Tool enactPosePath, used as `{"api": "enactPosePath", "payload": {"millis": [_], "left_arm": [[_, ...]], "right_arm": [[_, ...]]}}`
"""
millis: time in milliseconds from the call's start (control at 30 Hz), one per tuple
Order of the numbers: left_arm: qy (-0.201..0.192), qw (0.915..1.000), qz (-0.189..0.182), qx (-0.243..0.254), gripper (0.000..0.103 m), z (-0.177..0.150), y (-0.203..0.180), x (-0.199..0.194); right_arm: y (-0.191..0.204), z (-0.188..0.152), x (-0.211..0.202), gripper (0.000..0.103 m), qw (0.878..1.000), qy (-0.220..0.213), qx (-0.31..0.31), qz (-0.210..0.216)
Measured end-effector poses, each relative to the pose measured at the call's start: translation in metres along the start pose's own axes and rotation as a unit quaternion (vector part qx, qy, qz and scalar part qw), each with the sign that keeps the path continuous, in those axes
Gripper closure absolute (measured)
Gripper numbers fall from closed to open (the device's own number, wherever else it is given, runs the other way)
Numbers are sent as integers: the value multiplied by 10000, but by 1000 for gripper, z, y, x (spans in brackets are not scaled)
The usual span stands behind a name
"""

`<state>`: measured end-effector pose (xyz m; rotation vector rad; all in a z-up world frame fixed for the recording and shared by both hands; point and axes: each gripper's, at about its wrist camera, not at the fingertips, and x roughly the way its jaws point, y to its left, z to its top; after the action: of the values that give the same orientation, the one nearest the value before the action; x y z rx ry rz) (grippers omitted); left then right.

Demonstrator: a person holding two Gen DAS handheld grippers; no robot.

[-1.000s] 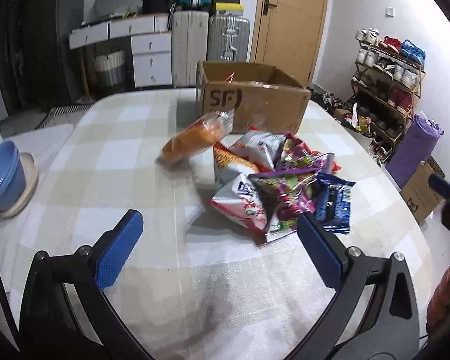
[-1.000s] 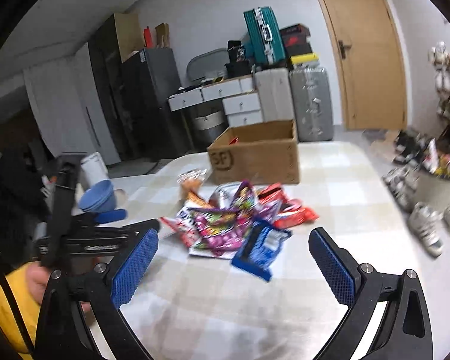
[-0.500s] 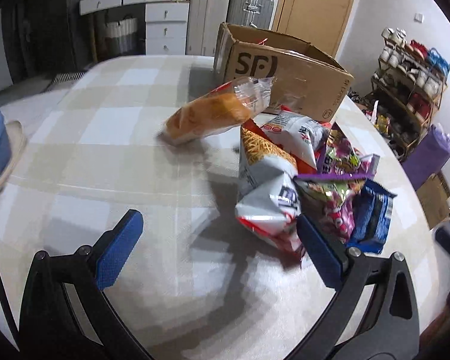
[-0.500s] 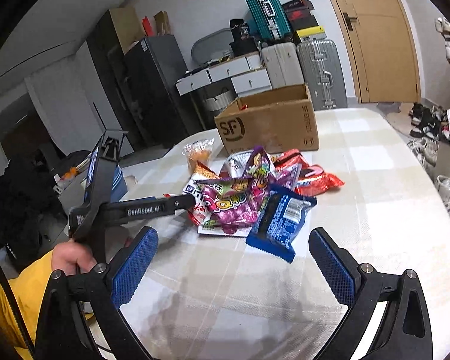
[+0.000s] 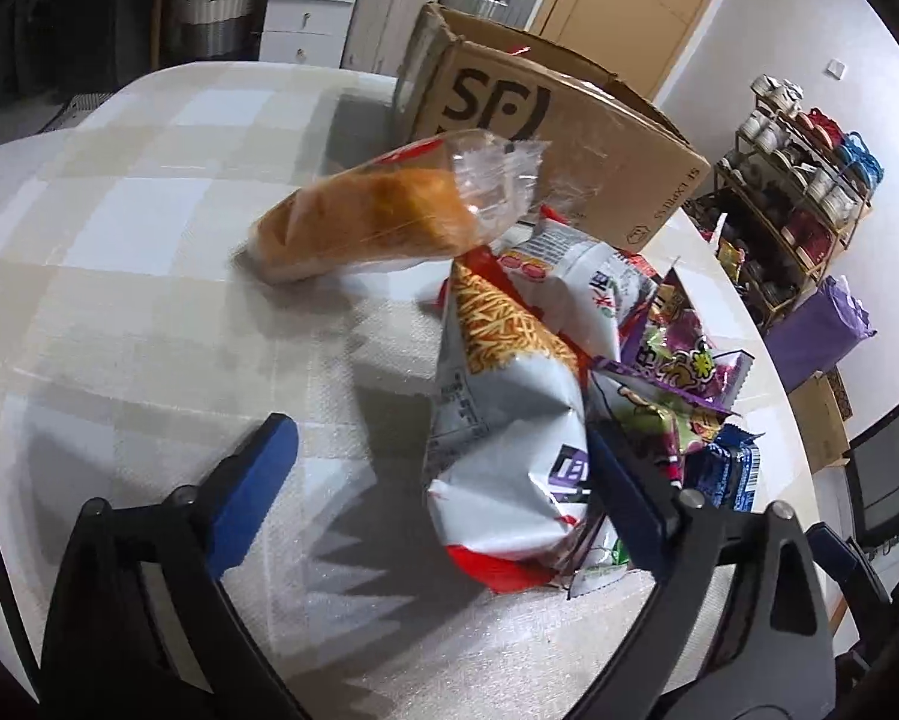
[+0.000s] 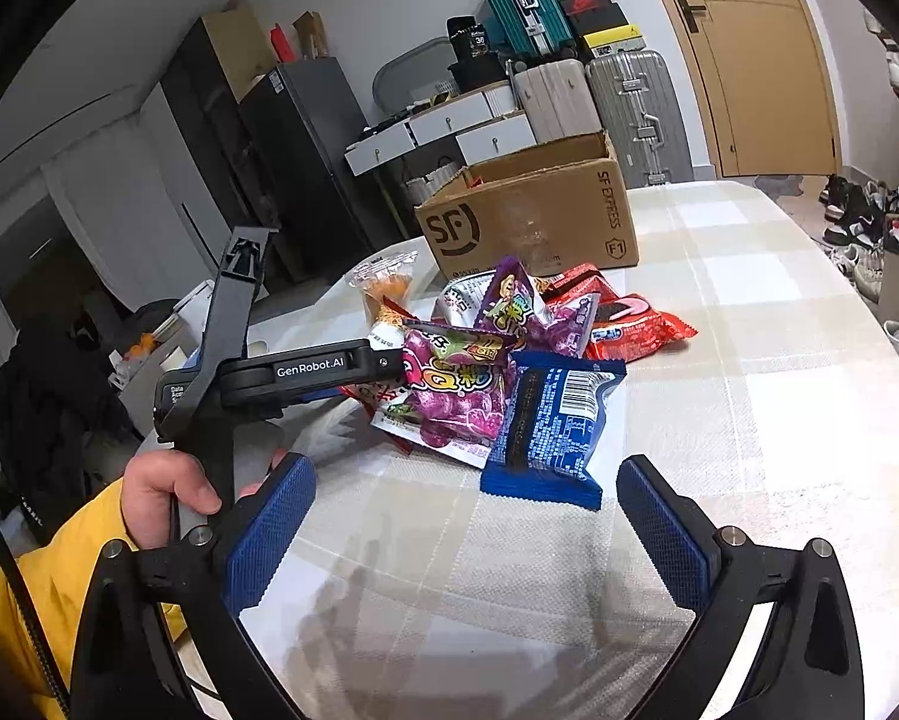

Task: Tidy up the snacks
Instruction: 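Grasp the white noodle-snack bag with the left gripper, then grasp the purple candy bag with the right gripper while the left gripper holds the noodle bag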

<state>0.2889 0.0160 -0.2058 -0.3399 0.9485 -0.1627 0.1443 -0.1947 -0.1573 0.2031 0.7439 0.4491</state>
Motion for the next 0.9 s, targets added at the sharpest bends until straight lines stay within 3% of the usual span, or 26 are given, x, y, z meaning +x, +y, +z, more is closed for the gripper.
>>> {"api": "enactPosePath", "payload": {"millis": [100, 167, 200, 600, 800, 900], "left_arm": [[-3, 9996, -262, 49, 35, 7, -7, 11], [32, 9991, -424, 53, 55, 12, -12, 19], [37, 9989, -472, 44, 57, 12, -11, 19], [7, 9996, -286, -22, 62, 43, -12, 39], [-76, 9995, -288, -57, 62, 27, 1, 16], [-139, 9995, -281, 14, 62, 15, 1, 4]], "right_arm": [[1, -1, 0, 1, 10000, 30, 24, 38], [2, -1, 0, 1, 10000, 42, 25, 59], [2, -1, -1, 1, 9999, 40, 32, 89], [11, 2, -4, 1, 10000, 55, 34, 63], [23, 16, 10, 1, 9990, 145, 92, 406], [31, 27, 25, 1, 9995, 193, -74, 238]]}}
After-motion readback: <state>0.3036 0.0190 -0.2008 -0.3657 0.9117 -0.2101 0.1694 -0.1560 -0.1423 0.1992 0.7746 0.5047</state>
